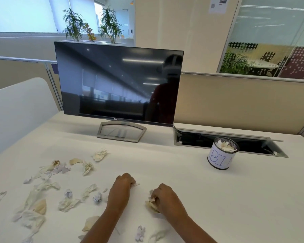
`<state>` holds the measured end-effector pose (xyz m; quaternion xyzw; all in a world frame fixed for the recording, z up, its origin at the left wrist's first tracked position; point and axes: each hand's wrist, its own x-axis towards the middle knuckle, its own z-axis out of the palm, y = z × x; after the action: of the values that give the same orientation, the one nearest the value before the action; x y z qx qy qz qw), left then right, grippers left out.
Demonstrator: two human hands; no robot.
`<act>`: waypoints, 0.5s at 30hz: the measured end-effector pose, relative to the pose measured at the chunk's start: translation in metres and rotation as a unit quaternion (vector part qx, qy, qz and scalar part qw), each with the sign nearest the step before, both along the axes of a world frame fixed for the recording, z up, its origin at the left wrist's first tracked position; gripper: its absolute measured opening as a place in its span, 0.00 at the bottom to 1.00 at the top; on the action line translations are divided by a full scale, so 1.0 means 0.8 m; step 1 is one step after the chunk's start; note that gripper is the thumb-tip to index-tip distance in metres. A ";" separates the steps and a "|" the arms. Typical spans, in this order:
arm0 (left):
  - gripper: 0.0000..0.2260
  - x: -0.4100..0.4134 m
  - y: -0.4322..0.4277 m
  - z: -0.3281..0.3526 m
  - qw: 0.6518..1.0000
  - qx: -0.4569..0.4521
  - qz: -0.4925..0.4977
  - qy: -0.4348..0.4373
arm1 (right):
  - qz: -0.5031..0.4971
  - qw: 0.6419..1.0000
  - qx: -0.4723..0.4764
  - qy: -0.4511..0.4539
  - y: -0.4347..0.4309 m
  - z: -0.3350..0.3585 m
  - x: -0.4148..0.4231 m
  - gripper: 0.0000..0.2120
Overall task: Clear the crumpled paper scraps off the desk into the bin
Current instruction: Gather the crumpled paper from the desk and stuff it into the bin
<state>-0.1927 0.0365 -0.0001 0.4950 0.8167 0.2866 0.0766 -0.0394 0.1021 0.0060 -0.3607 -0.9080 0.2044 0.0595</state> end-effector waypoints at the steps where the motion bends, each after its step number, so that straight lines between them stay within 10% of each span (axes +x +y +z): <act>1: 0.10 0.000 0.001 0.001 1.000 0.015 0.015 -0.022 | -0.013 1.000 -0.008 0.002 0.006 0.001 0.006 0.12; 15: 0.10 0.072 0.059 0.046 0.956 0.081 0.012 -0.281 | -0.235 0.935 -0.171 0.204 0.061 0.036 0.107 0.09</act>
<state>-0.1347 0.0836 0.0364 0.3891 0.7420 0.4805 0.2591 0.0465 0.1508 0.0351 -0.5189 -0.7171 0.4060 0.2274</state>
